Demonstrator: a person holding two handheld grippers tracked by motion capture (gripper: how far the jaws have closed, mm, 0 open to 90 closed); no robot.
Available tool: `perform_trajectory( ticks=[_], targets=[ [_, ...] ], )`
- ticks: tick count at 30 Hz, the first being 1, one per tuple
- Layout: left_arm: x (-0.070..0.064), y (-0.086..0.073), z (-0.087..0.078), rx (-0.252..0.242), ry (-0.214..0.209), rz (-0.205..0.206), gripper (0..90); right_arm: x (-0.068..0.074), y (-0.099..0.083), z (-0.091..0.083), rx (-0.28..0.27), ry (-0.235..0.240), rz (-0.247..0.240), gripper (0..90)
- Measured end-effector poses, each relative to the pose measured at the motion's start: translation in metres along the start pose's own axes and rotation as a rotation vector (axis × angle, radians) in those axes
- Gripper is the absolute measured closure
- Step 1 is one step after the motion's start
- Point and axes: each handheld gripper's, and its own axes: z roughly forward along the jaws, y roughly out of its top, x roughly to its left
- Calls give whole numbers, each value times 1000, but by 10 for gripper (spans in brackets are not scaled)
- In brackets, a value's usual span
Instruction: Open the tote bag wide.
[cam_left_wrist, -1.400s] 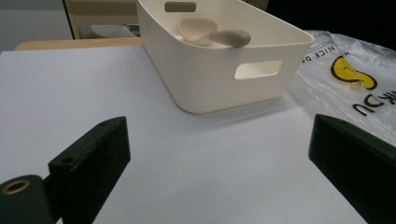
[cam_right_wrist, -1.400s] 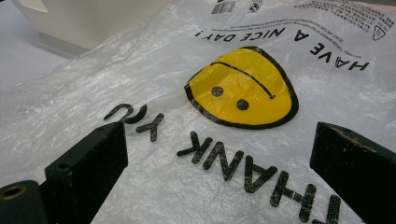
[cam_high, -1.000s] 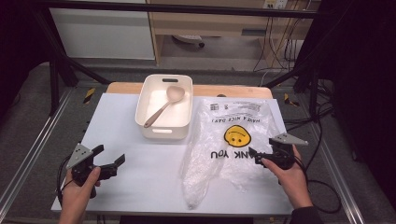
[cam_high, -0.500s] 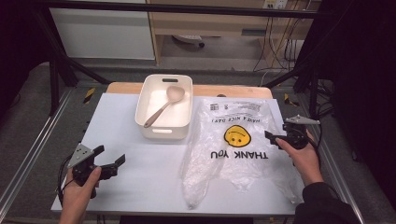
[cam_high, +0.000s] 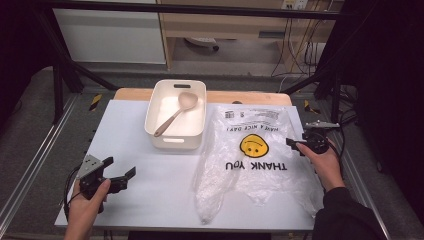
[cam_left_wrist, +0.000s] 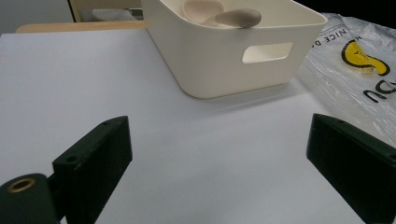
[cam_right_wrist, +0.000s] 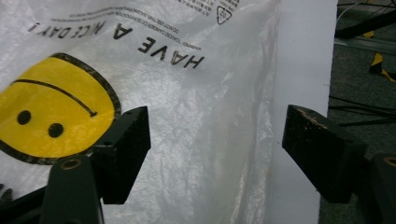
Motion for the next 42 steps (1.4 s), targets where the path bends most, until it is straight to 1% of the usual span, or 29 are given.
perform_trajectory(
  ticks=[4,8,12,13,16,17,18,21,24,27,31,34,36,37,38,39,40,42],
  targets=[
    [0,0,1,7,3,2,66,-5,-5,7,18,-15,8,314],
    [0,0,1,7,2,3,68,-7,-12,11,47,8,9,360],
    [-1,0,1,9,2,5,71,-6,-18,12,64,35,4,458],
    [-1,0,1,10,1,6,72,-6,-18,11,66,36,-8,503],
    [-1,0,0,14,2,9,73,-4,-19,11,61,59,-10,640],
    [-1,0,0,14,2,9,73,-4,-19,11,68,66,-16,690],
    [-1,0,0,14,3,9,74,-3,-20,12,68,64,-18,738],
    [-1,0,0,15,4,8,74,-3,-19,15,60,86,9,890],
    [-1,0,1,19,4,9,74,-4,-19,18,49,85,25,900],
    [-1,-1,1,24,5,12,76,-6,-19,21,34,69,64,900],
    [-2,-1,2,28,2,16,77,-12,-20,25,7,26,112,900],
    [-3,0,1,21,1,17,79,-18,-20,28,-10,-3,153,900],
    [-3,0,1,18,2,16,80,-22,-20,30,-17,-33,175,900],
    [-3,0,1,17,1,17,80,-24,-19,30,-24,-49,195,900],
    [-3,0,1,16,1,16,81,-25,-18,31,-26,-69,197,900],
    [-3,0,1,16,0,16,81,-27,-17,31,-31,-84,212,900],
    [-3,0,1,17,1,17,81,-27,-16,31,-33,-91,230,900],
    [-3,0,1,15,1,18,81,-27,-17,31,-27,-99,242,900]
  ],
)
